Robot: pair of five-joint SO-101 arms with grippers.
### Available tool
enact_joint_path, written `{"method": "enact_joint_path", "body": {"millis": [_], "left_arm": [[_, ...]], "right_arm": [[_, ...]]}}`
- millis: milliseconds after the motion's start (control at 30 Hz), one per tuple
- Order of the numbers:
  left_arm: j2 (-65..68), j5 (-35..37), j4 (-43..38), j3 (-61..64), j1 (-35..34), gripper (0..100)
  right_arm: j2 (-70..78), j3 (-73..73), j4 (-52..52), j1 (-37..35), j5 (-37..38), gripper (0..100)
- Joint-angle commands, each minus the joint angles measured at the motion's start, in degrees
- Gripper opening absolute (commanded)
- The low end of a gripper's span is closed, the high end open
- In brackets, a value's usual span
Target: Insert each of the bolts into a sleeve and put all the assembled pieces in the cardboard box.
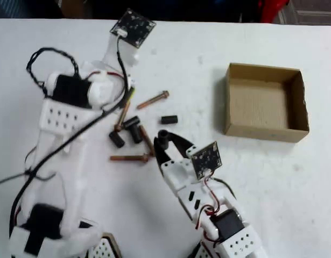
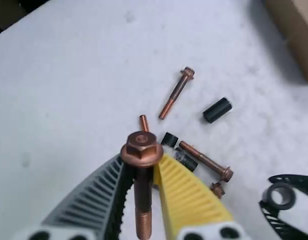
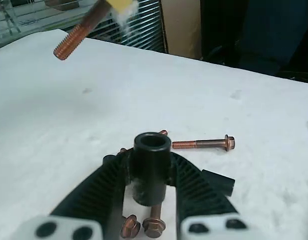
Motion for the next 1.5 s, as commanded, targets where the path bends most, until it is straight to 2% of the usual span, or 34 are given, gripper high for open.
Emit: {"method": "enact_joint_path", "body": {"millis": [0, 167, 267, 433, 633, 733, 867, 1000, 1100, 1200, 1300, 1400, 1467], "left_arm": [[-6.46, 8.88, -2.90, -2.37, 1.89, 2], [-7.08, 10.29, -2.64, -2.37, 2.59, 2], [-7.69, 10.20, 0.70, -2.81, 4.97, 2], [-14.46, 10.64, 4.48, -2.37, 9.10, 2], [-22.46, 10.73, 5.54, -1.23, 9.10, 2], [-26.77, 10.73, 4.57, 3.78, 9.54, 2], [-32.57, 10.99, -5.10, 16.62, 9.63, 2], [-40.40, 15.47, -23.30, 32.70, 9.63, 2], [-46.90, 15.56, -37.71, 45.01, 9.71, 2], [-52.97, 15.56, -48.88, 55.38, 9.71, 2], [-58.15, 16.00, -55.65, 62.51, 9.71, 2], [-61.93, 16.44, -58.55, 65.49, 9.71, 2], [-63.08, 19.96, -59.87, 66.02, 9.71, 2]], "right_arm": [[-0.66, 0.35, -0.22, -0.22, 0.79, 1.7], [-0.66, 0.35, -0.04, -0.22, 0.79, 1.7], [-0.66, 0.35, 0.04, -0.22, 0.79, 1.7], [-0.66, 0.35, 0.13, -0.22, 0.79, 1.7], [-0.66, 0.35, 0.13, -0.22, 0.79, 1.7], [-0.66, 0.35, 0.13, -0.22, 0.79, 1.7], [-0.66, 0.35, 0.13, -0.22, 0.79, 1.7], [-0.66, 0.35, 0.04, -0.22, 0.79, 1.7], [-0.66, 0.35, -0.31, -0.31, 0.79, 1.7], [-0.66, 0.35, -2.86, -0.31, 0.79, 1.7], [-0.66, 0.35, -7.16, -0.31, 0.79, 1.7], [-0.66, 0.35, -8.75, -0.31, 0.79, 1.7], [-0.66, 0.35, -8.75, -0.92, 0.88, 1.7]]}}
